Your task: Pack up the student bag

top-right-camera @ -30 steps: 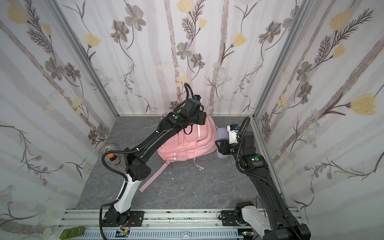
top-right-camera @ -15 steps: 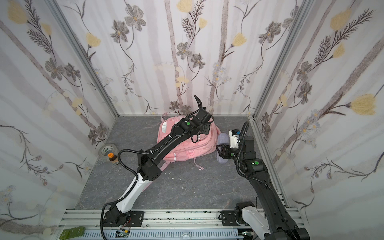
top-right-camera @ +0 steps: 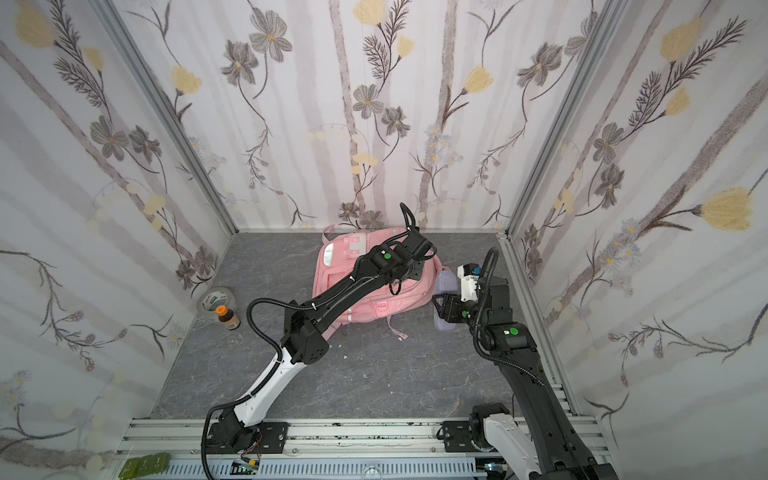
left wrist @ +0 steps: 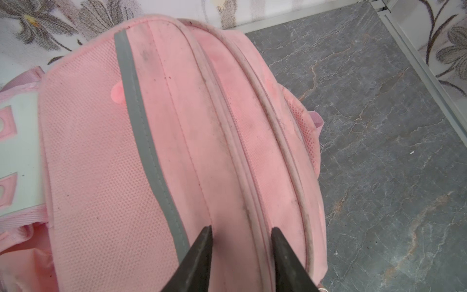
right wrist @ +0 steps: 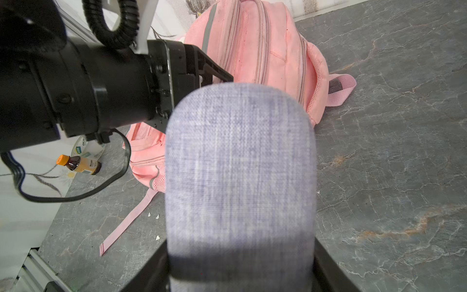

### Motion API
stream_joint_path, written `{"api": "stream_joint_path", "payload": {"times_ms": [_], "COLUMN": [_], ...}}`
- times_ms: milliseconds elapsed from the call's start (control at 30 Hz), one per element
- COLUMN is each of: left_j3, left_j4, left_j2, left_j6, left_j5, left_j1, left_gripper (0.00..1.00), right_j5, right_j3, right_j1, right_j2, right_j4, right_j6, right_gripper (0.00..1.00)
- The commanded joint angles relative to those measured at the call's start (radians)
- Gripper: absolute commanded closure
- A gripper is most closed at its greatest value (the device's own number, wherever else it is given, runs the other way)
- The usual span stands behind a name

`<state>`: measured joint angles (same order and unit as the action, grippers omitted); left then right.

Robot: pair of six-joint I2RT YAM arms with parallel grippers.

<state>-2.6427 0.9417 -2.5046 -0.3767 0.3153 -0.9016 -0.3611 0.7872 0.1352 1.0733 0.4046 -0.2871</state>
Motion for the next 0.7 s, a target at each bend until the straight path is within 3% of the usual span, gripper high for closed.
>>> {"api": "stream_joint_path", "payload": {"times_ms": [0, 433, 567, 667], "left_j3": [0.034, 0.07, 0.075, 0.076], "left_j4": [-0.006, -0.031, -0.022, -0.006], "left_j2": [0.041, 0.084, 0.081, 0.074], "left_j6": [-0.014, -0.044, -0.031, -0.028], "left_j5": [0.046, -0.002, -0.002, -0.004], "left_j1": [0.002, 0.014, 0.017, 0.02], "left_gripper": [0.61, 0.63, 0.83, 0.84], "right_j5": [-0.023, -0.043, -0.048, -0.046], "right_j3": [-0.002, -0.003, -0.002, 0.003], "right_j1": [0.0, 0.0, 0.0, 0.001], "right_j2": [0.007, 0.021, 0.025, 0.027], "right_j4": [-0.046, -0.059, -0.063, -0.062], "right_j6": [-0.003, -0.004, -0.006, -0.01], "right_gripper": [1.0, 1.0, 1.0, 1.0]}}
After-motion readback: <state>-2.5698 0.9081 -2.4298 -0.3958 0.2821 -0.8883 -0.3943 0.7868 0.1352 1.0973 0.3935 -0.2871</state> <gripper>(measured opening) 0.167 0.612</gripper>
